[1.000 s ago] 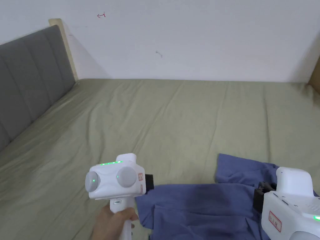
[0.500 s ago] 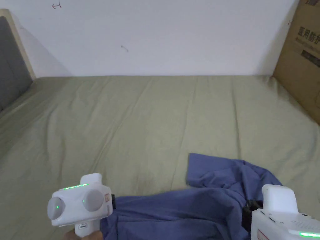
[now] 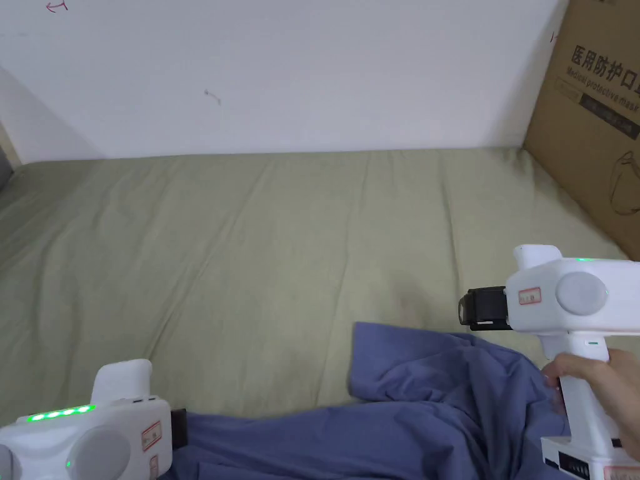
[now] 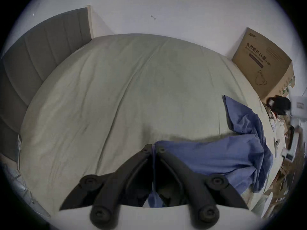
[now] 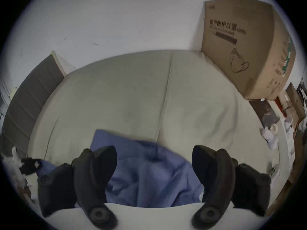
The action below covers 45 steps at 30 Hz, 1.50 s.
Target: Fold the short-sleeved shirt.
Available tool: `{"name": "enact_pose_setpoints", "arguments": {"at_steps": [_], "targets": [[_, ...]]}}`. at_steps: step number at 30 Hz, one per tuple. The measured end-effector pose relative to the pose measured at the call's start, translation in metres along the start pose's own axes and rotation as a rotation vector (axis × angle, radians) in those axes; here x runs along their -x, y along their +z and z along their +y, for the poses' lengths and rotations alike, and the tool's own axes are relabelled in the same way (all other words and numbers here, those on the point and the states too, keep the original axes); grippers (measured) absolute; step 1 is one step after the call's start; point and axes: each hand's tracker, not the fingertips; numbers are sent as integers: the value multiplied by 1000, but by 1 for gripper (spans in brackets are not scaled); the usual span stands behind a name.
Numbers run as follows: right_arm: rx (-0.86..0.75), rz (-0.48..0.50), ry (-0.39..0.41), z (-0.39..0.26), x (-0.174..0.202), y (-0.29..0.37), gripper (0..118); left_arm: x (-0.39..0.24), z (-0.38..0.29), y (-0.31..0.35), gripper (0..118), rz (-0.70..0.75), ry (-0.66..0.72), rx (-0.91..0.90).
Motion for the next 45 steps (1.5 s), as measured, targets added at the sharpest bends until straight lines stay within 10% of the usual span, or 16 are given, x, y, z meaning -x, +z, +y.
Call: {"name": "enact_pose_setpoints", "arguments": {"at_steps": [6, 9, 12, 25, 45], "targets": [[186, -58, 108, -2, 5, -70, 94, 1, 3, -10, 1, -2, 8, 21], [264, -71, 164, -11, 4, -98, 46, 2, 2, -15, 1, 1, 10, 35], [200, 24, 27, 6, -7, -81, 2, 5, 2, -12, 1, 0, 3, 40], [-35, -69, 78, 49, -4, 78, 2, 3, 44, 68, 1, 17, -25, -114], [-519, -46, -153, 149, -48, 363, 2, -24, 236, 285, 1, 131, -78, -589]]}}
